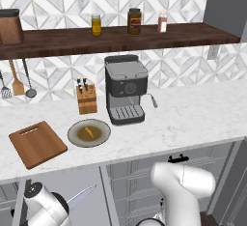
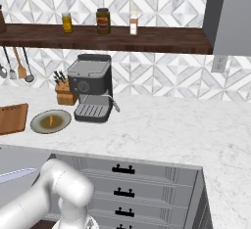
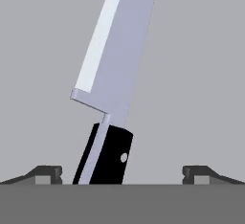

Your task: Pick up the knife from the drawer and place it on the cutting board. Then place the meat from the plate to the cutting board.

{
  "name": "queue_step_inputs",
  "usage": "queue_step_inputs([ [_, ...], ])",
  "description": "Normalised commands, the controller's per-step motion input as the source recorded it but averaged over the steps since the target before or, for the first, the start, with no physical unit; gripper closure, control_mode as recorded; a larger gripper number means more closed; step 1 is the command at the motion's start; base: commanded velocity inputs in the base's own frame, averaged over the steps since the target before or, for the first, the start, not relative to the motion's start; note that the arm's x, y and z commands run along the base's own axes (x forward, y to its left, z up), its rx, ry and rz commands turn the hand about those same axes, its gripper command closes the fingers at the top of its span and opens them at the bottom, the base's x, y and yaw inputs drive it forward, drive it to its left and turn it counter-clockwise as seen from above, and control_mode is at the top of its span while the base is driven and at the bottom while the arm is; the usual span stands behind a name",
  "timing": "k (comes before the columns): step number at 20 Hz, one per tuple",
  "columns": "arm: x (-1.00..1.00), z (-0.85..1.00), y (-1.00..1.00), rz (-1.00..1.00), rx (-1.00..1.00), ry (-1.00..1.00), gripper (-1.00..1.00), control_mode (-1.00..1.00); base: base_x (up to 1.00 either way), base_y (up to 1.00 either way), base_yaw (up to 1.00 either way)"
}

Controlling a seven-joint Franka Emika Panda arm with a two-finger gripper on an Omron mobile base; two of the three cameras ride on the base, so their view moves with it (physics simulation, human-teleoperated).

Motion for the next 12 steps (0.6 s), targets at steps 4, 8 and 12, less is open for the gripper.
queue_step_inputs([
  [4,0.00,-0.62,0.01,-0.03,0.00,-0.06,-1.00,-1.00,0.00,0.00,0.00],
  [8,0.00,-0.29,0.00,-0.04,0.00,0.00,-1.00,-1.00,0.00,0.00,0.00],
  [12,0.00,-0.06,0.00,-0.04,0.00,0.00,-1.00,-1.00,0.00,0.00,0.00],
])
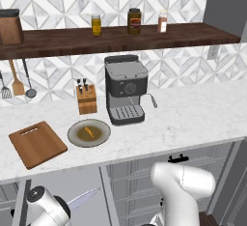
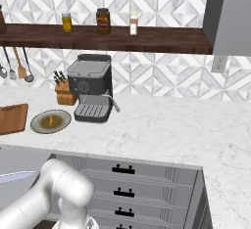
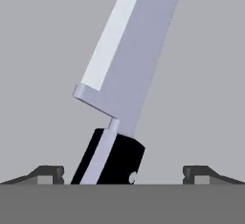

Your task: Pick up the knife from the drawer and place it on the cutting board. Then place the meat from the plate to the cutting board.

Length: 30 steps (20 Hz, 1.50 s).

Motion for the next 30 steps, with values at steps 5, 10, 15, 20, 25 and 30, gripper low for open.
queue_step_inputs([
  [5,0.00,0.00,0.00,-0.02,0.00,0.00,1.00,-1.00,0.00,0.00,0.00],
  [10,0.00,0.00,0.00,0.00,0.00,0.00,1.00,-1.00,0.00,0.00,0.00],
  [15,0.00,0.00,0.00,0.00,0.00,0.00,1.00,-1.00,0.00,0.00,0.00],
  [20,-0.32,0.46,0.00,0.00,0.00,-0.06,1.00,-1.00,0.00,0.00,0.00],
  [25,-0.62,0.77,0.00,0.00,0.00,-0.11,1.00,-1.00,0.00,0.00,0.00],
  [30,-0.52,0.68,-0.03,0.00,0.00,-0.10,1.00,-1.00,0.00,0.00,0.00],
])
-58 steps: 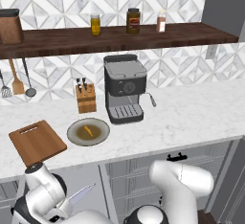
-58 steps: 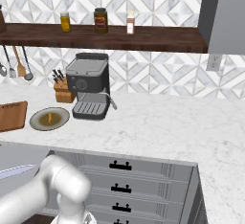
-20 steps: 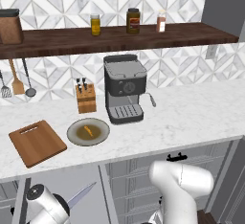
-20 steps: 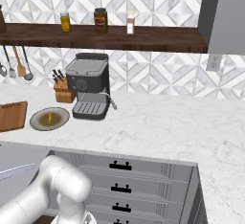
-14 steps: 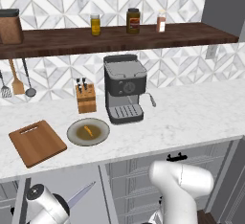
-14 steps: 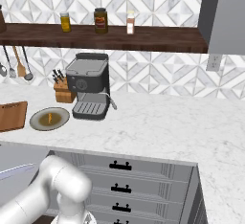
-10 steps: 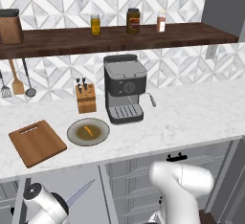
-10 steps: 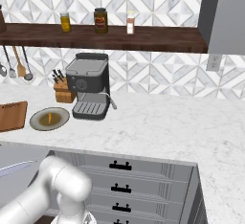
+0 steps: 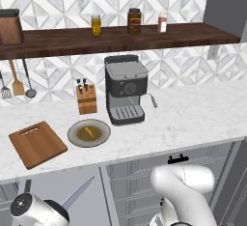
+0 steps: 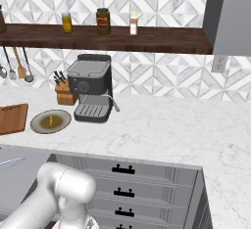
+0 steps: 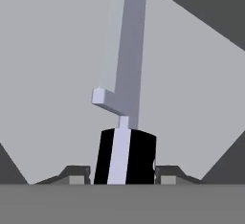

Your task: Pick up the knife from the drawer and place it on the cutting board. Then place the meat from the plate to the cutting board.

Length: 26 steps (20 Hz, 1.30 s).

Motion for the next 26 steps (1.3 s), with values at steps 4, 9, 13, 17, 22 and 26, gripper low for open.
queue_step_inputs([
  [4,-0.21,0.67,-0.14,0.00,0.00,-0.10,1.00,-1.00,0.00,0.00,0.00],
  [9,0.13,0.92,-0.27,0.04,0.00,-0.07,1.00,-1.00,0.00,0.00,0.00],
  [13,0.00,0.89,-0.32,0.13,0.00,-0.05,1.00,-1.00,0.00,0.00,0.00],
  [17,0.00,0.90,-0.35,0.17,0.00,0.00,1.00,-1.00,0.00,0.00,0.00],
  [22,0.06,0.80,-0.35,0.27,0.00,0.00,1.00,-1.00,0.00,0.00,0.00],
  [26,0.44,0.48,-0.38,0.44,0.00,0.07,1.00,-1.00,0.00,0.00,0.00],
])
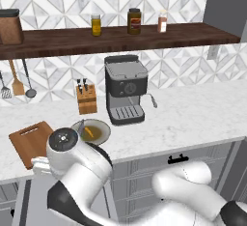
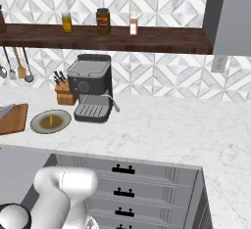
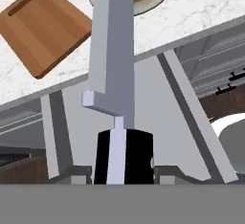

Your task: Pick up the knife from the drawer and place it on the cutting board. Then place the meat from the plate to the cutting board.

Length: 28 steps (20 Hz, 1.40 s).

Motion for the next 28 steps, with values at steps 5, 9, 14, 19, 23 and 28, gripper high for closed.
queue_step_inputs([
  [5,0.57,0.15,-0.27,0.51,0.00,0.20,1.00,-1.00,0.00,0.00,0.00],
  [9,0.59,0.00,-0.34,0.40,0.00,0.07,1.00,-1.00,0.00,0.00,0.00],
  [14,0.37,0.00,-0.09,0.34,-0.02,0.09,1.00,-1.00,0.00,0.00,0.00],
  [19,0.44,0.01,0.00,0.31,-0.07,0.07,1.00,-1.00,0.00,0.00,0.00],
  [23,0.41,0.00,0.09,0.27,-0.09,0.10,1.00,-1.00,0.00,0.00,0.00],
  [28,0.22,-0.12,0.23,0.21,-0.04,0.01,1.00,-1.00,0.00,0.00,0.00],
])
